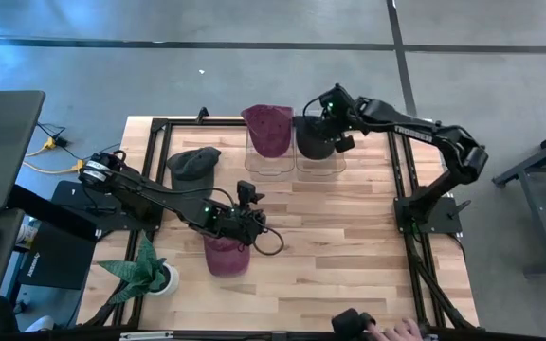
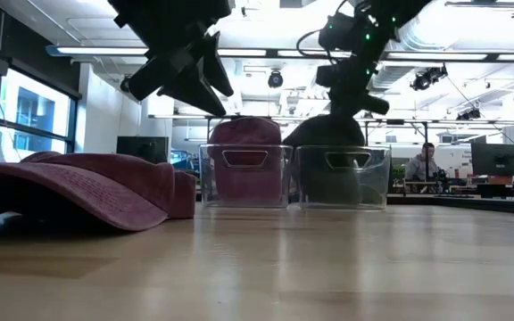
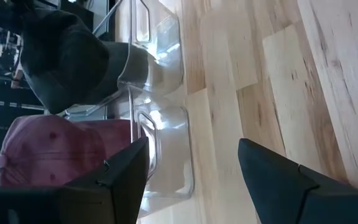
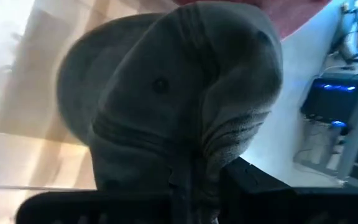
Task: Pick & Place hat
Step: Put the right black cap into the right transparent bin, then put the red cap into the left transparent bin
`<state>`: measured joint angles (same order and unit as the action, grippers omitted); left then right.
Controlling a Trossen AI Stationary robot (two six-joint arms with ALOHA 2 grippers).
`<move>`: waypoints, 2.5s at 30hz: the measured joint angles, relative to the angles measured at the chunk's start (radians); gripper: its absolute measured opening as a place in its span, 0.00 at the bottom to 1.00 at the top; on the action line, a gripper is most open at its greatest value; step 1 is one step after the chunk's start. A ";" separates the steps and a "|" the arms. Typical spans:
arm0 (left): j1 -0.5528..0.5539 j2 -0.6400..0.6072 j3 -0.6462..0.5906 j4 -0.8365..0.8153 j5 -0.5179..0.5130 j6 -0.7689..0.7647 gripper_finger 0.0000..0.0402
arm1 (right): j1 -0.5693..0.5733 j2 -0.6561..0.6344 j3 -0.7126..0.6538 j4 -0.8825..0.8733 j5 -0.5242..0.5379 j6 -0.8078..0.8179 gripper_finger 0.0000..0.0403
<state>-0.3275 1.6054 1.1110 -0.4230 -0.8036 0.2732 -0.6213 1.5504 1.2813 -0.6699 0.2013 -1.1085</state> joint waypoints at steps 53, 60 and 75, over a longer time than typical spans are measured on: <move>-0.137 -0.022 0.001 -0.515 -0.174 -0.704 0.59 | 0.490 -0.284 -0.200 0.253 -0.187 1.025 0.44; -0.255 -0.063 0.001 -0.723 -0.024 -1.030 0.59 | 0.801 -0.294 -0.510 0.776 -0.094 1.186 0.40; -0.300 -0.315 -0.281 -0.397 0.252 -1.277 0.59 | 1.088 -0.245 -0.971 1.709 0.187 1.233 0.40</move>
<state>-0.6273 1.2901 0.8305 -0.8197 -0.5519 -1.0037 0.4669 1.3056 0.3104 1.0389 0.3887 0.1249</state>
